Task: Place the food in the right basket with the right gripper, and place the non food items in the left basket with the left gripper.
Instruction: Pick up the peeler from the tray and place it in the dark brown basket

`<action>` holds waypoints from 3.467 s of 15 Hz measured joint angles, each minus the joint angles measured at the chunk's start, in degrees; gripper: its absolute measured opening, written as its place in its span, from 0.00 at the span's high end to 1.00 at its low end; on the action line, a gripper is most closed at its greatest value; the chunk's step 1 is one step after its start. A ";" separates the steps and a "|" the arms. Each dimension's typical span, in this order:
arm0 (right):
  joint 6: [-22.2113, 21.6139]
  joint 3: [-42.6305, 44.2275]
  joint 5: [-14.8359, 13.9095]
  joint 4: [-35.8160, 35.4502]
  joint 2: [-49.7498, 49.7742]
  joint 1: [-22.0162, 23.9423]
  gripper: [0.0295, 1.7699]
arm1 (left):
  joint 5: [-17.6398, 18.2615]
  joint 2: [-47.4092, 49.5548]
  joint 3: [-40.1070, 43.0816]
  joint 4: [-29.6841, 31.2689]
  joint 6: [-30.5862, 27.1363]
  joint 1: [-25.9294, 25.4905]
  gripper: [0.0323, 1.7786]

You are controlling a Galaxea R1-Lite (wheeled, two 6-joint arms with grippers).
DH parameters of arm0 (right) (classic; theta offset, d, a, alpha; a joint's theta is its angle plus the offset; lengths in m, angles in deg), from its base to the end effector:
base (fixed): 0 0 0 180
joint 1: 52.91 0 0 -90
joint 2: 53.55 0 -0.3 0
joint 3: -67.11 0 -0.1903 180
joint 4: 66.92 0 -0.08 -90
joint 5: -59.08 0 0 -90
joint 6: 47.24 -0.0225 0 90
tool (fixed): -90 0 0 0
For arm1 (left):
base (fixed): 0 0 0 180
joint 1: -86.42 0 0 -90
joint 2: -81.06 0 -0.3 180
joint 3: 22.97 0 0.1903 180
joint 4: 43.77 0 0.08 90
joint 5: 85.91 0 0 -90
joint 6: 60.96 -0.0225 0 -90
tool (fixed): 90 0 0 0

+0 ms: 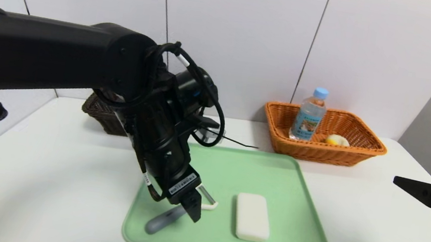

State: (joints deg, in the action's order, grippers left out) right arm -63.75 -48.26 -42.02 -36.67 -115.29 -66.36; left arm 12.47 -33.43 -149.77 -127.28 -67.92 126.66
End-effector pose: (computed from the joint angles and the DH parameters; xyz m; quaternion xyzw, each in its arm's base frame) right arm 0.1359 0.0280 0.2269 0.0897 0.2316 -0.0135 0.9686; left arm 0.2599 -0.2242 0.2168 0.2045 0.5384 -0.3681 0.7299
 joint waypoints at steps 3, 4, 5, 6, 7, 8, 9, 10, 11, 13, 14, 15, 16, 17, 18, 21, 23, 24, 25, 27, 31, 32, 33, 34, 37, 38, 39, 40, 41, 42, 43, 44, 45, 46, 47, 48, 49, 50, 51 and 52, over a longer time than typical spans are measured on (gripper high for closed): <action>-0.94 -0.39 0.85 0.02 0.18 0.02 0.04 | -0.15 -2.67 -1.05 -1.08 -0.63 -0.06 0.05; -0.96 -0.41 0.94 -0.02 0.20 0.02 0.04 | -0.22 -3.23 -1.05 -1.11 -0.67 -0.06 0.05; -0.96 -0.41 0.94 0.00 0.20 0.02 0.04 | -0.30 -3.58 -0.78 -1.11 -0.72 -0.06 0.05; -0.96 -0.41 0.94 0.00 0.22 0.02 0.04 | -0.35 -3.84 -0.41 -1.08 -0.74 -0.13 0.05; -0.99 -0.45 0.94 0.00 0.24 0.02 0.04 | -0.35 -4.02 0.00 -1.08 -0.74 -0.22 0.05; -0.99 -0.48 0.94 0.00 0.27 0.02 0.04 | -0.41 -4.13 0.35 -1.00 -0.89 -0.22 0.05; -0.99 -0.52 0.98 -0.04 0.29 0.02 0.04 | -0.80 -4.19 0.71 -0.91 -1.05 -0.22 0.05; -0.96 -0.59 0.98 -0.04 0.29 0.00 0.04 | -1.68 -4.24 1.05 -0.78 -1.16 -0.22 0.05; -0.96 -0.61 0.96 -0.02 0.29 -0.02 0.04 | -2.18 -4.25 1.32 -0.41 -1.24 -0.26 0.05; -0.96 -0.65 0.98 -0.04 0.33 -0.02 0.04 | -2.32 -4.41 2.12 1.10 -1.27 -0.26 0.05; -0.99 -0.69 0.98 -0.02 0.33 0.00 0.04 | -2.32 -4.47 2.76 1.87 -1.19 -0.26 0.05; -0.99 -0.72 0.96 -0.04 0.35 0.00 0.04 | -2.27 -4.57 3.57 2.62 -1.19 -0.26 0.05; -0.99 -0.72 1.00 -0.04 0.35 0.00 0.04 | -2.27 -4.61 4.21 2.91 -1.19 -0.26 0.05; -0.96 -0.72 0.96 -0.04 0.35 0.00 0.04 | -2.26 -4.63 4.53 3.08 -1.17 -0.28 0.05; -0.99 -0.72 0.98 -0.04 0.35 0.02 0.04 | -2.27 -4.67 4.66 3.17 -1.17 -0.28 0.05; -0.96 -0.72 1.02 0.00 0.35 -0.02 0.04 | -2.26 -4.80 5.12 3.24 -1.11 -0.34 0.05; -0.96 -0.76 1.05 0.00 0.35 -0.02 0.04 | -2.32 -5.02 5.29 3.72 -1.13 -0.56 0.05; -0.96 -0.80 1.05 0.02 0.35 -0.02 0.04 | -2.34 -5.11 5.47 4.27 -1.17 -0.66 0.05; -0.96 -0.83 1.13 0.00 0.35 -0.06 0.04 | -2.27 -5.18 5.78 4.99 -1.16 -0.74 0.05; -0.96 -0.83 1.16 0.00 0.33 -0.06 0.04 | -2.27 -5.30 6.45 5.75 -1.16 -0.77 0.05; -0.96 -0.84 1.49 0.00 0.30 -0.06 0.04 | -2.32 -5.46 7.18 5.89 -1.17 -0.85 0.05; -0.96 -0.84 1.52 0.00 0.29 -0.06 0.04 | -2.29 -5.49 7.22 5.89 -1.19 -0.85 0.05; -0.96 -0.84 1.51 0.00 0.22 -0.06 0.04 | -2.29 -5.49 7.24 5.86 -1.19 -0.88 0.05; -0.99 -0.83 1.51 0.00 0.18 -0.06 0.04 | -2.36 -5.51 7.27 5.84 -1.19 -0.88 0.05; -0.99 -0.80 1.49 0.00 0.16 -0.02 0.04 | -2.62 -5.71 7.27 5.84 -1.13 -0.88 0.05; -1.02 -0.80 1.51 0.00 0.18 -0.02 0.04 | -2.93 -5.79 7.27 5.84 -1.11 -0.88 0.05; -1.01 -0.98 1.49 -0.02 0.20 -0.02 0.04 | -3.84 -5.88 7.30 5.81 -1.17 -0.80 0.05; -1.02 -1.08 1.51 -0.02 0.20 -0.05 0.04 | -4.39 -5.94 7.41 5.81 -1.16 -0.80 0.05; -1.05 -1.13 1.51 0.00 0.20 -0.05 0.04 | -4.74 -6.03 7.55 5.81 -1.19 -0.78 0.05; -1.05 -1.16 1.55 -0.02 0.20 -0.06 0.04 | -5.33 -6.10 7.61 5.84 -1.17 -0.77 0.05; -1.07 -1.17 1.60 -0.04 0.20 -0.06 0.04 | -6.51 -6.21 7.68 5.84 -1.19 -0.69 0.05; -1.07 -1.17 1.74 -0.04 0.20 -0.05 0.04 | -7.39 -6.29 7.74 5.89 -1.24 -0.69 0.05; -1.07 -1.19 2.01 -0.04 0.20 -0.02 0.04 | -7.52 -6.36 7.77 5.92 -1.24 -0.66 0.05; -1.07 -1.19 2.13 -0.02 0.20 -0.02 0.04 | -7.56 -6.40 7.77 5.95 -1.24 -0.63 0.05; -1.12 -1.19 2.13 -0.06 0.20 0.00 0.04 | -7.58 -6.42 7.79 5.95 -1.24 -0.63 0.05; -1.13 -1.19 2.16 -0.04 0.20 0.02 0.04 | -7.58 -6.45 7.91 5.97 -1.27 -0.59 0.05; -1.13 -1.19 2.13 -0.04 0.20 0.02 0.04 | -7.56 -6.45 8.05 6.12 -1.24 -0.61 0.05; -1.13 -1.19 2.13 -0.02 0.20 0.02 0.04 | -7.56 -6.45 8.18 6.36 -1.24 -0.61 0.05; -1.13 -1.19 2.12 -0.04 0.20 0.02 0.04 | -7.53 -6.45 8.29 6.50 -1.19 -0.61 0.05; -1.13 -1.19 2.13 -0.04 0.22 0.02 0.04 | -7.56 -6.45 8.40 6.75 -1.17 -0.61 0.09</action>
State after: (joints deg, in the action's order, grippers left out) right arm -64.88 -49.45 -39.89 -36.70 -115.07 -66.33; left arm 4.91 -39.88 -141.37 -120.52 -69.09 126.05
